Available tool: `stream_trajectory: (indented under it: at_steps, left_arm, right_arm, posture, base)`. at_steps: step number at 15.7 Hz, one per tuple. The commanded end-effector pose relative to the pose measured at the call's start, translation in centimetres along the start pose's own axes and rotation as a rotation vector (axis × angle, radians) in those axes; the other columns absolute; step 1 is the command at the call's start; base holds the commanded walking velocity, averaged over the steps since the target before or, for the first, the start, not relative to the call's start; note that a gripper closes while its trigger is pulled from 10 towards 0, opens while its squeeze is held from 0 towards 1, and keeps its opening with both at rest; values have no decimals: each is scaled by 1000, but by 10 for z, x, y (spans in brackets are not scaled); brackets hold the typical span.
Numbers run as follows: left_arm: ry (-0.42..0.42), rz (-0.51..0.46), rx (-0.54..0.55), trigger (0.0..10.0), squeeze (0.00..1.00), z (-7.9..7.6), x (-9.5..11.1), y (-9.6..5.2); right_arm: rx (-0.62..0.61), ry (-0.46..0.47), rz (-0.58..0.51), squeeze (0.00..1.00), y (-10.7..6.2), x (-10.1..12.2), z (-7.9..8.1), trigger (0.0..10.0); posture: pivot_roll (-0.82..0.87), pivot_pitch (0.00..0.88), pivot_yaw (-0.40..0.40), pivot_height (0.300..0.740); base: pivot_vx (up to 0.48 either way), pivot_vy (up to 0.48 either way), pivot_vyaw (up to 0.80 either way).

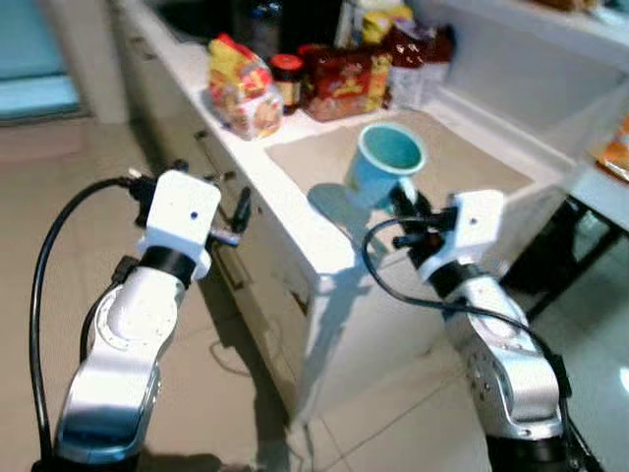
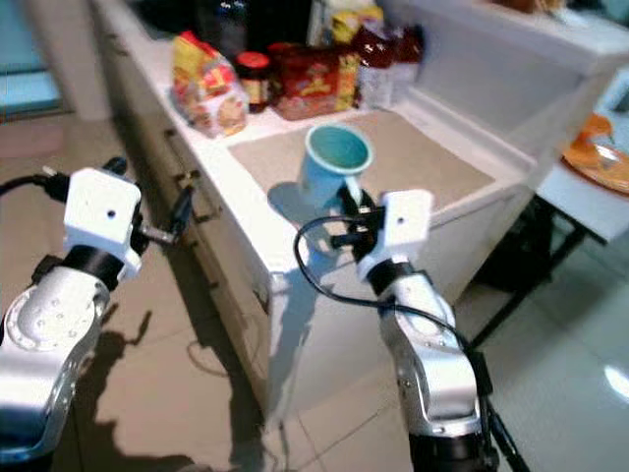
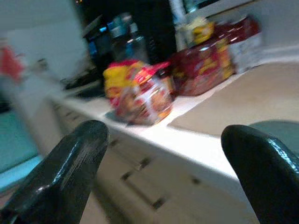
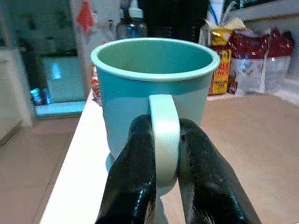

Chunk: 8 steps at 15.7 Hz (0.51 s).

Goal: Setting the table

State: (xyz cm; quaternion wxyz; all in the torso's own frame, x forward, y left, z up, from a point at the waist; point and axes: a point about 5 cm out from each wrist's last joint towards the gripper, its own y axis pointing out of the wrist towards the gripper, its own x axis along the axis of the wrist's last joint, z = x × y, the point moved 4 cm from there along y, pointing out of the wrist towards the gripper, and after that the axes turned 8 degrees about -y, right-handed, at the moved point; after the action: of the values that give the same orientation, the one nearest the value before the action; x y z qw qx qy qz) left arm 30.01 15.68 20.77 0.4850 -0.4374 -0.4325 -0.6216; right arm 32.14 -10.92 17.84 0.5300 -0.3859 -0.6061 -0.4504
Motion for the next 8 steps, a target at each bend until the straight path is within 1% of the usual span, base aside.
stream_trajectory:
  at_steps: [1,3,5,8]
  left_arm:
    - [-3,1,-5,10000,0,-6,0,2]
    - [-5,8,-10,10000,0,-8,-1,2]
    - [-6,12,-7,10000,0,-8,-2,2]
    - [-40,28,-7,10000,0,-9,-6,2]
  right_arm:
    - [-17,-28,30,0,-2,-2,-9,10000]
    - [5,-48,46,0,-4,-5,-7,10000]
    - [2,-52,51,0,-5,-6,-8,10000]
    - [-8,-52,60,0,-4,-5,-11,10000]
  posture:
    - [132,20,-44,740]
    - [130,23,-42,740]
    - [129,24,-41,740]
    - [128,22,-41,740]
  base:
    - [0,-480,800]
    - [0,-480,800]
    - [0,-480,800]
    - [0,-480,800]
